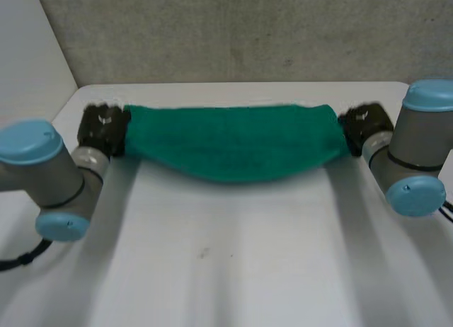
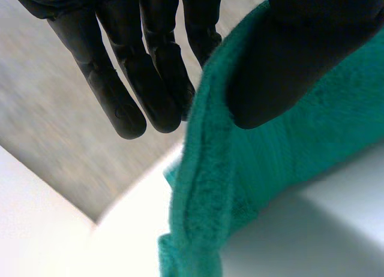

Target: Fold the towel.

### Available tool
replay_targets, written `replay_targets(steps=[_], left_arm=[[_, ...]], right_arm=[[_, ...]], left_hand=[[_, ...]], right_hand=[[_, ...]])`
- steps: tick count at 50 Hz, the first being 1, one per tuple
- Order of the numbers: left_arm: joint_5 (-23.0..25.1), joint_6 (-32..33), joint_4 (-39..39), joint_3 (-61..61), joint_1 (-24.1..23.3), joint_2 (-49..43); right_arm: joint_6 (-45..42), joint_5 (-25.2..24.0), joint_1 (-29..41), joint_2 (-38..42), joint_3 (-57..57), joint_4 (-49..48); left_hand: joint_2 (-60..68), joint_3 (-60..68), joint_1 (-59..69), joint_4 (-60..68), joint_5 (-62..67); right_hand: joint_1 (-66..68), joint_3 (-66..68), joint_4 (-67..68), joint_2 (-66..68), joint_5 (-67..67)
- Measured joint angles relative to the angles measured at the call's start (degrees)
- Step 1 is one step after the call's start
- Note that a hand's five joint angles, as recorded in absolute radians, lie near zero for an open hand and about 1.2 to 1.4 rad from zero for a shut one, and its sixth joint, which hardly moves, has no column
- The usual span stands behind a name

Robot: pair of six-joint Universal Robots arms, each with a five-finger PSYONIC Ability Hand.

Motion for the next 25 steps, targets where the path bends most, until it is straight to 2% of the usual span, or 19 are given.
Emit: replay_targets(steps=[6,8,10,12,15,16,17,20,25], left_arm=[[-0.2,7.3,-9.2,-8.7,0.7,5.0],[-0.2,12.2,-16.3,-13.3,1.1,9.2],[-0.2,14.5,-20.4,-15.6,1.3,11.5],[0.0,18.3,-28.7,-19.3,1.5,15.8],[0.2,20.6,-35.3,-21.5,1.6,19.2],[0.2,20.6,-35.3,-21.5,1.6,19.2],[0.4,21.6,-39.2,-22.3,1.5,21.2],[0.5,22.0,-40.4,-21.7,1.2,22.3],[0.4,21.6,-37.2,-19.3,0.9,21.8]], right_arm=[[-4.6,-0.3,-1.2,-3.1,4.0,11.5],[-10.2,-0.2,-2.8,-7.2,8.2,17.5],[-13.7,-0.2,-3.7,-9.8,10.9,20.5],[-20.8,-0.2,-5.6,-15.0,16.7,25.4],[-25.8,-0.4,-7.1,-19.2,21.0,28.0],[-25.8,-0.4,-7.1,-19.2,21.0,28.0],[-29.4,-0.9,-8.4,-22.6,24.2,29.1],[-30.9,-1.6,-9.1,-24.4,25.5,28.5],[-30.2,-2.4,-9.3,-23.9,24.6,25.3]], left_hand=[[0.0,0.0,0.0,0.0,0.0],[0.0,0.0,0.0,0.0,0.0],[0.0,0.0,0.0,0.0,0.0],[0.0,0.0,0.0,0.0,0.0],[0.0,0.0,0.0,0.0,0.0],[0.0,0.0,0.0,0.0,0.0],[0.0,0.0,0.0,0.0,0.0],[0.0,0.0,0.0,0.0,0.0],[0.0,0.0,0.0,0.0,0.0]], right_hand=[[0.0,0.0,0.0,0.0,0.0],[0.0,0.0,0.0,0.0,0.0],[0.0,0.0,0.0,0.0,0.0],[0.0,0.0,0.0,0.0,0.0],[0.0,0.0,0.0,0.0,0.0],[0.0,0.0,0.0,0.0,0.0],[0.0,0.0,0.0,0.0,0.0],[0.0,0.0,0.0,0.0,0.0],[0.0,0.0,0.0,0.0,0.0]])
